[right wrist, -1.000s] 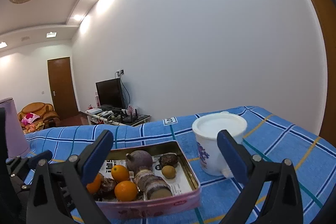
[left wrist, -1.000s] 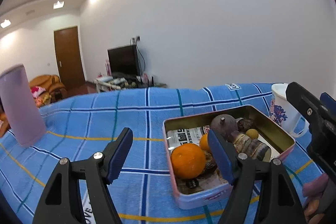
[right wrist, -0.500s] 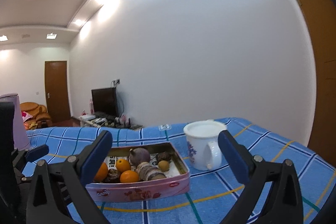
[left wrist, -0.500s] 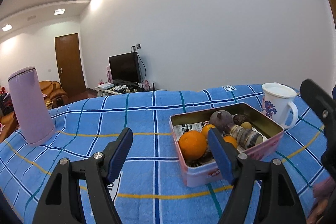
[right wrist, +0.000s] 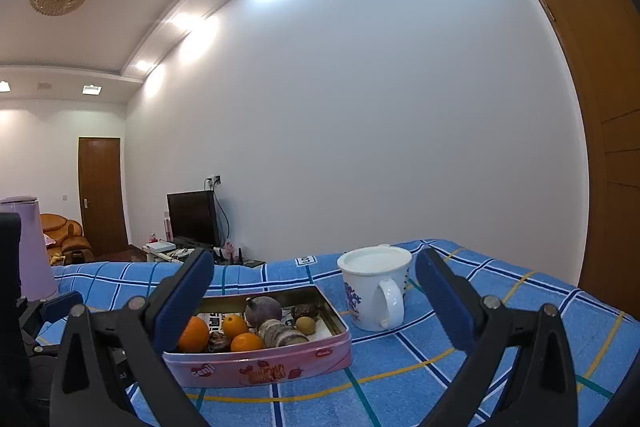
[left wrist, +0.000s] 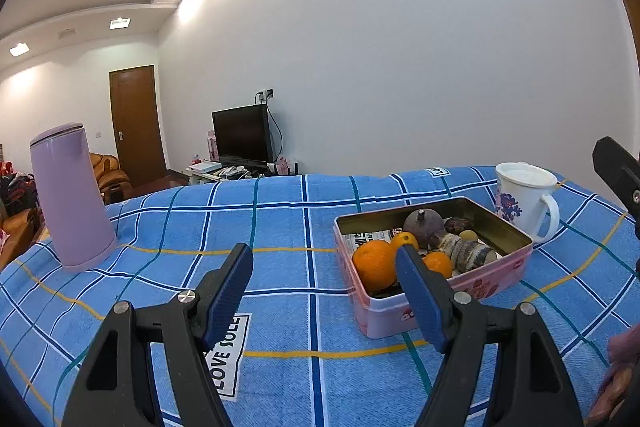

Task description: Organize fruits

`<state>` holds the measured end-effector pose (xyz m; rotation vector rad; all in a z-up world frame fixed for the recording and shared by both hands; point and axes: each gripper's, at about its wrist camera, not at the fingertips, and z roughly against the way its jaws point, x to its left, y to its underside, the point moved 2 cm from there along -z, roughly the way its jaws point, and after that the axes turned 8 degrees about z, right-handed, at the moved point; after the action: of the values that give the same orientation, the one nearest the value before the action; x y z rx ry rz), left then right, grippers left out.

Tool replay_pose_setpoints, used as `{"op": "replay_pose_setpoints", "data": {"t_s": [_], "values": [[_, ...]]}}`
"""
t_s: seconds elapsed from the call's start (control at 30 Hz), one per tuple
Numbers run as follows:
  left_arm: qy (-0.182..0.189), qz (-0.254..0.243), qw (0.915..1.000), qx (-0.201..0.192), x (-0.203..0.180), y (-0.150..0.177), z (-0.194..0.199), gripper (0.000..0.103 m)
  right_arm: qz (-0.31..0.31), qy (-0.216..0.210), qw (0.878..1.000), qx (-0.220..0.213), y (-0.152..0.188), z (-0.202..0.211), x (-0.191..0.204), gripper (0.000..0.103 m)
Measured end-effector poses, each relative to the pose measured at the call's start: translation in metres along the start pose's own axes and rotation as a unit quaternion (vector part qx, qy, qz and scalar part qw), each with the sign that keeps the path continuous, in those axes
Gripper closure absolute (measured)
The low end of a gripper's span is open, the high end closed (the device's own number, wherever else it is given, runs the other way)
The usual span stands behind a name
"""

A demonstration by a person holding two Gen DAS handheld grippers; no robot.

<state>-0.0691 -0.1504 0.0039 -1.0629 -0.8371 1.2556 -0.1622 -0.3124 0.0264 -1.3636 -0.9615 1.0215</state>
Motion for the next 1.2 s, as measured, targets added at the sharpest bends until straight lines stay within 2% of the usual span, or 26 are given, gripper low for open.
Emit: {"op": "replay_pose_setpoints", "data": {"t_s": [1.2], "values": [[-0.005, 0.001, 1.0000, 0.000, 0.0016, 0.0003, -0.0005, 0.028, 0.005, -0.001, 1.000, 0.001, 0.0014, 0.0007, 0.0033, 0.000]]}}
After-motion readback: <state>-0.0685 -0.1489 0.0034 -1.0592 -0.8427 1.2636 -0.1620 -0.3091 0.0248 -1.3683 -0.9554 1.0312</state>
